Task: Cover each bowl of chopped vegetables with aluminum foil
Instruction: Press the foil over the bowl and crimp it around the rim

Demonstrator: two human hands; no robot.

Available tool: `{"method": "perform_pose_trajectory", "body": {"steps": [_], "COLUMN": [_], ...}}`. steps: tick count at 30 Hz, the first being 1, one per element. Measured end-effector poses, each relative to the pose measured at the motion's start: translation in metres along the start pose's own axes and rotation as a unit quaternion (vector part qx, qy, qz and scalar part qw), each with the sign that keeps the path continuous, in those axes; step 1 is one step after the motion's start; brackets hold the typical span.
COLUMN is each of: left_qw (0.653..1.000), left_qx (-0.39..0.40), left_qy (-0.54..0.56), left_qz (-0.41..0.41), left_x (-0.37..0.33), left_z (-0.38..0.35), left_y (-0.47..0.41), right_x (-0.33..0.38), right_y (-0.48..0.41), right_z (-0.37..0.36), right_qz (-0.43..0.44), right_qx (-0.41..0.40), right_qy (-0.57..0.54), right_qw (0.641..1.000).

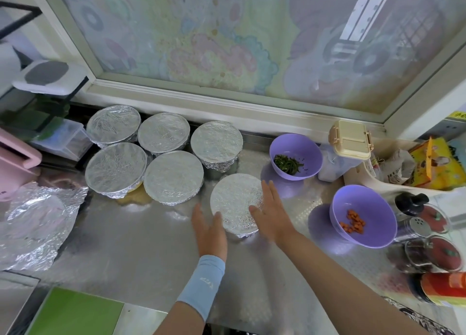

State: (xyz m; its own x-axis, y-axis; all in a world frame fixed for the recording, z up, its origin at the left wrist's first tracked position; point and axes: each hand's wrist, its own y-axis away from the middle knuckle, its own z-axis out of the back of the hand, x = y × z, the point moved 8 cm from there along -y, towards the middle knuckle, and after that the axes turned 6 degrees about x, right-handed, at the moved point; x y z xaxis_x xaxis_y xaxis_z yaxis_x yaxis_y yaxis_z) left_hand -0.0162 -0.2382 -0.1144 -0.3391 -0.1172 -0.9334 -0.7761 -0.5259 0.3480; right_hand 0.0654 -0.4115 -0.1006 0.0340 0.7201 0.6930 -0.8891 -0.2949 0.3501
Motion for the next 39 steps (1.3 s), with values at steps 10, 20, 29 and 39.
{"method": "perform_pose_trajectory", "body": {"steps": [10, 20, 29, 39], "left_qw": [0.796, 0.816, 0.796, 0.957], "left_qx": [0.3, 0.302, 0.32, 0.237], "left_qy": [-0.492, -0.458, -0.484, -0.167], "left_qz": [-0.184, -0.185, -0.176, 0.024], "left_x": [-0.019, -0.008, -0.012, -0.037], "left_z": [-0.036, -0.037, -0.035, -0.014], "left_y": [-0.028, -0.033, -0.034, -0.05], "right_x": [-0.001, -0.002, -0.003, -0.051], "right_y": [0.003, -0.002, 0.0, 0.029], "right_z": [-0.01, -0.014, -0.008, -0.019], "right_qz": [0.063, 0.078, 0.084, -0.248], "right_qx": [0.062, 0.026, 0.042, -0.087], "right_qy": [0.153, 0.174, 0.179, -0.478], "right_qw": [0.984, 0.981, 0.979, 0.838]}}
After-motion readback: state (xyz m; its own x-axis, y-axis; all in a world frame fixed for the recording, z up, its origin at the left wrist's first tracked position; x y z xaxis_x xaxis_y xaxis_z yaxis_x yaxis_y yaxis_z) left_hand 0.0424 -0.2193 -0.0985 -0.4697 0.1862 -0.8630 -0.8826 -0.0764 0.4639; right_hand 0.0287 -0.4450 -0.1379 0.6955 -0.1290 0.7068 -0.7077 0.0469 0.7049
